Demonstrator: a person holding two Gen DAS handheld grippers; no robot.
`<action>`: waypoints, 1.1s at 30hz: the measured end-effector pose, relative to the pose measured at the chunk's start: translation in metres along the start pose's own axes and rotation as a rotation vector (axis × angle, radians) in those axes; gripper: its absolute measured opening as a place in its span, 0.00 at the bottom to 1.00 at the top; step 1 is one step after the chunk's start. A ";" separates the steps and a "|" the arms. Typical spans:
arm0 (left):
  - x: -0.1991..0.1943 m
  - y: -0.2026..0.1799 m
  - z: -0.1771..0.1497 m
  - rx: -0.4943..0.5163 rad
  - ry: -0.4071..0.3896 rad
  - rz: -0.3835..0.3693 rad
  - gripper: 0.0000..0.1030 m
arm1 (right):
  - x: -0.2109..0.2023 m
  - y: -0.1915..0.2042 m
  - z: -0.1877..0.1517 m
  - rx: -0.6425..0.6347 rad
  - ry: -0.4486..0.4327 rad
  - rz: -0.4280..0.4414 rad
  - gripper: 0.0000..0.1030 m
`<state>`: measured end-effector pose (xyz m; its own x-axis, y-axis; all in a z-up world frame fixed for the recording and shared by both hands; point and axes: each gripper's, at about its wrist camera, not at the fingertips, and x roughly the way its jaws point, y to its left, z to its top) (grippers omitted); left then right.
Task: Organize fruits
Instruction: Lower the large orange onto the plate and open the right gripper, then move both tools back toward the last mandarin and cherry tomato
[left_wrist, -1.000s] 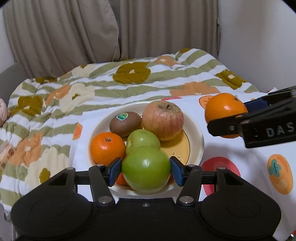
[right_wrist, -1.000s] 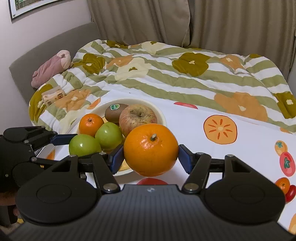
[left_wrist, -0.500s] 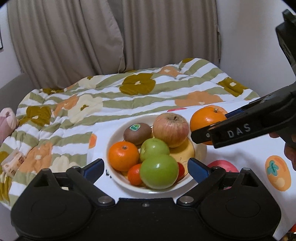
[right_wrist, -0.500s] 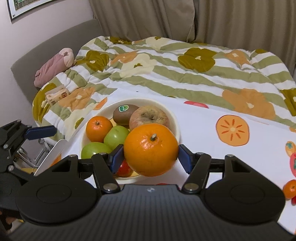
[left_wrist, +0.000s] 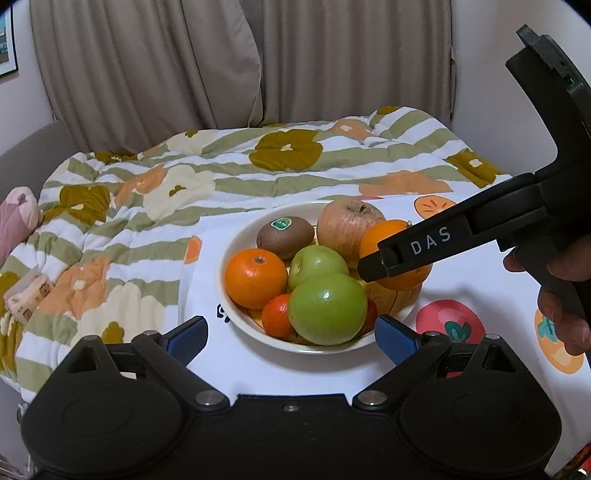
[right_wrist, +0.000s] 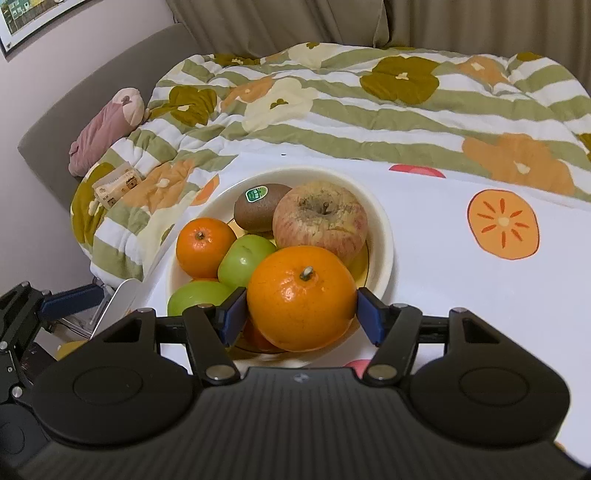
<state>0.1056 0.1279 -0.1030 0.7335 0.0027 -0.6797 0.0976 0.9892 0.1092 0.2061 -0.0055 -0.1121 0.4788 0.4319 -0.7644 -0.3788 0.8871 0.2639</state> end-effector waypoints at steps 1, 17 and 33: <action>0.001 0.001 0.000 -0.003 0.002 -0.001 0.96 | 0.000 0.000 0.000 0.001 -0.001 -0.001 0.77; -0.009 -0.009 0.004 -0.001 -0.007 -0.003 0.96 | -0.026 -0.003 0.001 -0.018 -0.097 0.002 1.00; -0.048 -0.043 0.024 0.007 -0.053 0.009 0.96 | -0.116 -0.034 -0.019 -0.028 -0.129 -0.058 1.00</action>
<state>0.0828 0.0822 -0.0574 0.7686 0.0037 -0.6397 0.0953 0.9882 0.1202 0.1483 -0.0887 -0.0438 0.5977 0.3988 -0.6955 -0.3688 0.9070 0.2033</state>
